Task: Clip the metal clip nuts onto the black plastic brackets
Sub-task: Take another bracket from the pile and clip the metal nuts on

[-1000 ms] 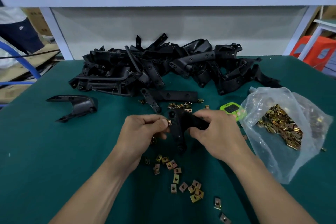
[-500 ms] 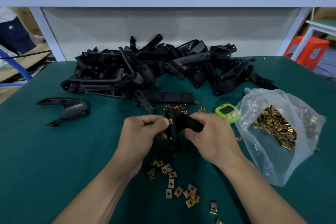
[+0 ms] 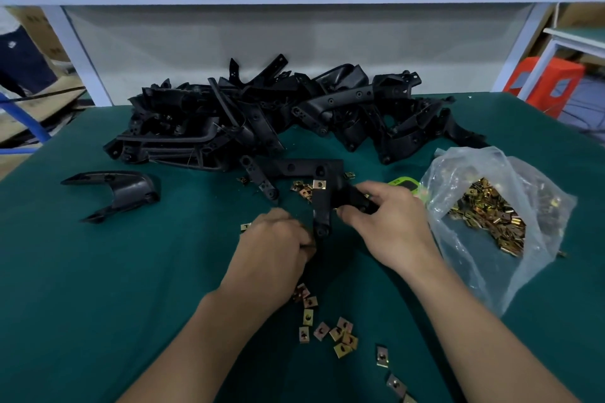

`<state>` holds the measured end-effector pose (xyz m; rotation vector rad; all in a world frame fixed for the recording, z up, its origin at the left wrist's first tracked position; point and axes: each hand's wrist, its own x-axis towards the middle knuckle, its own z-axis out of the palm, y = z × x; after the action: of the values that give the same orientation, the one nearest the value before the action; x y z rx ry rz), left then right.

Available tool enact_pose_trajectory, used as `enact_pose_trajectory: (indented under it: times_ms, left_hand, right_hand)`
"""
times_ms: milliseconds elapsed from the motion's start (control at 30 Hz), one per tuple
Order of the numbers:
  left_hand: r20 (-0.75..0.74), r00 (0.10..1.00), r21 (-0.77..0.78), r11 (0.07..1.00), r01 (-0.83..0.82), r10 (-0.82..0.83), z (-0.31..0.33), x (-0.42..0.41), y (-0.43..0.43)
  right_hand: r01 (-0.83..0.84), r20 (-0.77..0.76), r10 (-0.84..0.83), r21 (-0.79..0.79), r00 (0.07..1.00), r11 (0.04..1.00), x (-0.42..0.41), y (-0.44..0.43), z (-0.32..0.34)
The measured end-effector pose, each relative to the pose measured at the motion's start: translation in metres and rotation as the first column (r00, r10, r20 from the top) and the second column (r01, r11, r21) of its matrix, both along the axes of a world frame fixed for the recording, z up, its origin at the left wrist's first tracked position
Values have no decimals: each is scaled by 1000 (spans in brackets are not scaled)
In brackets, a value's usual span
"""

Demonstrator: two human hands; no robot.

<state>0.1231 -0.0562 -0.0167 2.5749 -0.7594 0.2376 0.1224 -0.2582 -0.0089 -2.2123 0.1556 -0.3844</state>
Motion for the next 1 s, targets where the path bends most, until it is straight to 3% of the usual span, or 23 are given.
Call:
enact_pose_trajectory:
  times_ms: [133,233,400,500,700,867,1000]
  left_hand:
    - [-90,982,-198,964,-180,164,2,-5,-1]
    - [-244,935,-439,830,-345,259,7,-4,3]
    - [-462,883,-659,635,-404,83,10,3,9]
    - [-549,835,-712,542,-445,-35,7,5,9]
    - [-589,799,-737,483,-472,-120,0,10,7]
    - [-536,834,-768,488,-415,-134,2,9,6]
    - [-520,840,-800,432,-416,-153,2,8,6]
  right_hand:
    - [-3,4,3,4,1000,1000,-1,-1,-1]
    - [-3,4,3,-9,1000,1000,-1,-1,-1]
    - [-15,3,15,-18,1000,1000,-3,2,0]
    - [-22,-3,22,-32,1000,999,-2,3,-1]
    - [-14,2,14,-53,1000,998,-1,2,-4]
    - [-28,-15,28,-45,1000,999,1,2,-3]
    - [-25,-29,23,-77,999,997,0,2,-1]
